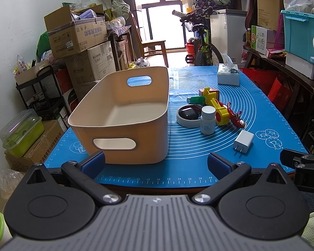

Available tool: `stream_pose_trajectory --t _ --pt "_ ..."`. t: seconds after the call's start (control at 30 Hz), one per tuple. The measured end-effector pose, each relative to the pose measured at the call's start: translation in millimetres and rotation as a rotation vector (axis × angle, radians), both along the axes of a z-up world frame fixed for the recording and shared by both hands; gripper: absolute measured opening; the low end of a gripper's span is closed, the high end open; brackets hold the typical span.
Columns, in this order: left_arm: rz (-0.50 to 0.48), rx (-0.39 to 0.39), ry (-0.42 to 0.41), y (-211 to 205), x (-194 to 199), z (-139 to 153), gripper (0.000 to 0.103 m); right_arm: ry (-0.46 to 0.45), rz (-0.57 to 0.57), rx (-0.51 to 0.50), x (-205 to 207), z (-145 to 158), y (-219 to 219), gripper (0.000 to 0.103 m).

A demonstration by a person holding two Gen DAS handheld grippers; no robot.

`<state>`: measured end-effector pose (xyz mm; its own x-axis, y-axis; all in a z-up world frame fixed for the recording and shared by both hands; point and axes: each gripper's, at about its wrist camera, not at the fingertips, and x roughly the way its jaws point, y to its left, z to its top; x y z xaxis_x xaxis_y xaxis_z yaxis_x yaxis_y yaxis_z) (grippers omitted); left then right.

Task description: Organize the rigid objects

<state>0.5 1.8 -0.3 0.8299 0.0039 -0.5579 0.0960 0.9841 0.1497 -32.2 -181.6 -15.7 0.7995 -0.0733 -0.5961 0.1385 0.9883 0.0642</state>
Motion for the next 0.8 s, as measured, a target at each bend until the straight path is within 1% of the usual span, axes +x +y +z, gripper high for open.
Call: stream_pose_trajectory --t 0.43,0.57,0.67,0.8 --pt "-0.009 -0.002 0.0 -4.2 -2.2 -1.9 0.103 -0.001 0.001 -0.002 -0.2 1.4 0.3 0.1" --pt "-0.009 -0.002 -0.013 -7.7 -2.7 0.2 0.103 -0.006 0.002 -0.005 -0.5 0.7 -0.4 0.1" --pt "-0.005 -0.02 -0.008 -7.3 -0.5 4.0 0.103 -0.011 0.001 -0.004 0.3 3.7 -0.6 0.1" --pt "0.008 -0.076 0.001 -0.9 5.6 16.1 0.103 -0.027 0.005 0.001 3.8 11.8 -2.0 0.1"
